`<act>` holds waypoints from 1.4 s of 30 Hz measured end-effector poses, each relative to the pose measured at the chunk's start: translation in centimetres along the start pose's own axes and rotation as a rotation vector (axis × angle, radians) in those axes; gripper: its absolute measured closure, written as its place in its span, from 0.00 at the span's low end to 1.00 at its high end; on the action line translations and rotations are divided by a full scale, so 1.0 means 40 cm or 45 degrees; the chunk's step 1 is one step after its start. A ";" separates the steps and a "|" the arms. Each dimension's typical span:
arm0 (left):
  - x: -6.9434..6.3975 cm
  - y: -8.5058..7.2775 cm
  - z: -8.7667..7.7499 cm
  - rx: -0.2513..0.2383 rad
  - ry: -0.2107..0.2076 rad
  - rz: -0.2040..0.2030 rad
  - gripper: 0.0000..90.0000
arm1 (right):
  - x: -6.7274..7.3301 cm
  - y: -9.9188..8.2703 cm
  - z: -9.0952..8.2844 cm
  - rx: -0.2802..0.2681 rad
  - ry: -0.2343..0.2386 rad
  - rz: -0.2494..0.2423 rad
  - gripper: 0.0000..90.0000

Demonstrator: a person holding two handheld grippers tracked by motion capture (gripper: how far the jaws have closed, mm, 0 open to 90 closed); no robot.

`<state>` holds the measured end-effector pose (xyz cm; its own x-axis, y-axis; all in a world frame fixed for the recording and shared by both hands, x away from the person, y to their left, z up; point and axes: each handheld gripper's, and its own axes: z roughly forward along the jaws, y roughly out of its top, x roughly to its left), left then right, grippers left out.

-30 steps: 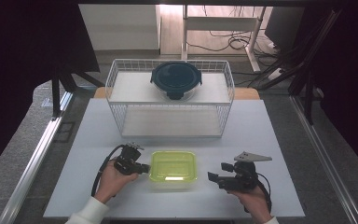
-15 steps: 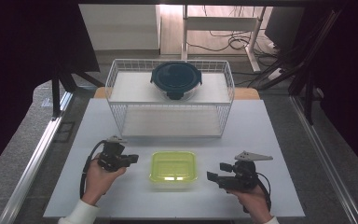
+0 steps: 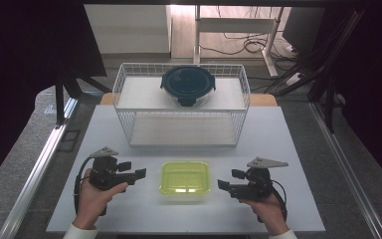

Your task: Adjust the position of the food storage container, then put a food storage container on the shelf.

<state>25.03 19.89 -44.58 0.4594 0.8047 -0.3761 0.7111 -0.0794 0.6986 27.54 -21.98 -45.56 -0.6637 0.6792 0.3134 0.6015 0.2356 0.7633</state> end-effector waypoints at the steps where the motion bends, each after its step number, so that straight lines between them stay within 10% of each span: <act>1: -0.003 0.000 0.000 -0.003 -0.004 0.004 0.33 | 0.000 0.006 -0.002 0.001 0.002 0.007 0.27; 24: 0.013 -0.008 0.038 0.003 -0.051 -0.072 0.29 | -0.014 0.053 0.018 0.036 -0.017 0.069 0.30; 42: 0.043 -0.013 0.137 0.070 -0.162 -0.206 0.37 | -0.047 0.041 0.129 0.165 0.050 0.158 0.43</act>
<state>28.37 18.08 -48.91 0.3978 0.7292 -0.5568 0.8074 0.0100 0.5899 32.07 -19.29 -47.83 -0.5961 0.6817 0.4241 0.7303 0.2408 0.6393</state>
